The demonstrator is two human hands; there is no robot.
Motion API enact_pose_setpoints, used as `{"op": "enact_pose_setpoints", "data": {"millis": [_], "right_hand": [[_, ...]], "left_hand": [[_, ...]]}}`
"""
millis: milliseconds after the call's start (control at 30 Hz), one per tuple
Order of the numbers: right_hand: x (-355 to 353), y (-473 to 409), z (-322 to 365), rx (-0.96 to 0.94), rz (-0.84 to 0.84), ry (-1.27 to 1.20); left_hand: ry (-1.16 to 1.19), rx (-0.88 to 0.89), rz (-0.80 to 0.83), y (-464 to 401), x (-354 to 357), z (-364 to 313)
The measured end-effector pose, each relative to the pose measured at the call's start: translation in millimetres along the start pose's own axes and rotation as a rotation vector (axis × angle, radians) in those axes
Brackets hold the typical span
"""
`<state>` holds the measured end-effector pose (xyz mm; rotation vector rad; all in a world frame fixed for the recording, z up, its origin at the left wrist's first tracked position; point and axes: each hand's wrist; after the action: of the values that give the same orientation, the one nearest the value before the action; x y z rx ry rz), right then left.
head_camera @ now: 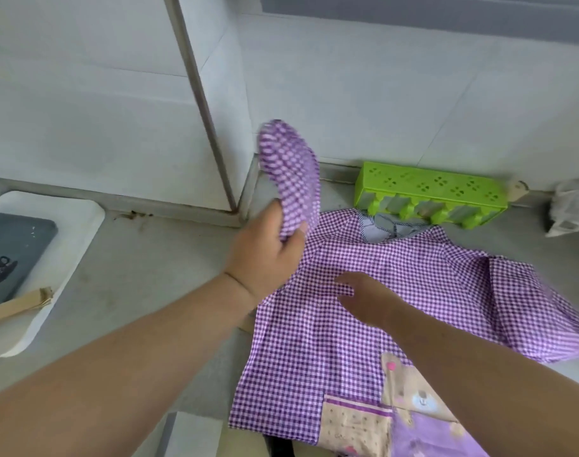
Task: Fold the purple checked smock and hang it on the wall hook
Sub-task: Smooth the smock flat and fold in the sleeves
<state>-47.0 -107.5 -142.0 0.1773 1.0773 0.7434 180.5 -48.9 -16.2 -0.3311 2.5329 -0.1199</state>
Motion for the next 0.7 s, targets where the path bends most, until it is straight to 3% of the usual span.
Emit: {"op": "enact_pose_setpoints", "data": {"millis": [133,233,367,433,500,700], "right_hand": [[-17,8,-27,0.208,-0.108,-0.156],[-33,23,-46,0.435,-0.174,-0.292],[-42,35,-82,0.534,-0.315,-0.636],[-40,40,-99,0.585,-0.398,-0.921],[-35,43,-114,0.635,-0.441,-1.17],[-36,35,-123,0.644,-0.523,-1.2]], "left_hand": [[-0.379,0.252,0.493,2,50,-19],[-0.643,0.255,0.695,7,68,6],[-0.844,0.066,0.826,16,72,54],[-0.884,0.06,0.862,21,70,71],[-0.863,0.089,0.798,23,70,80],[-0.887,0.131,0.739,24,73,89]]}}
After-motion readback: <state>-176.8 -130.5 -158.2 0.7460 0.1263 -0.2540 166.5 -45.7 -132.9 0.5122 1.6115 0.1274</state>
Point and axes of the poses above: each hand's wrist, its own y-axis away from the middle knuckle, its own x-axis out of the palm, z = x × y, and after that the axes turned 9 degrees about -x, right-handed
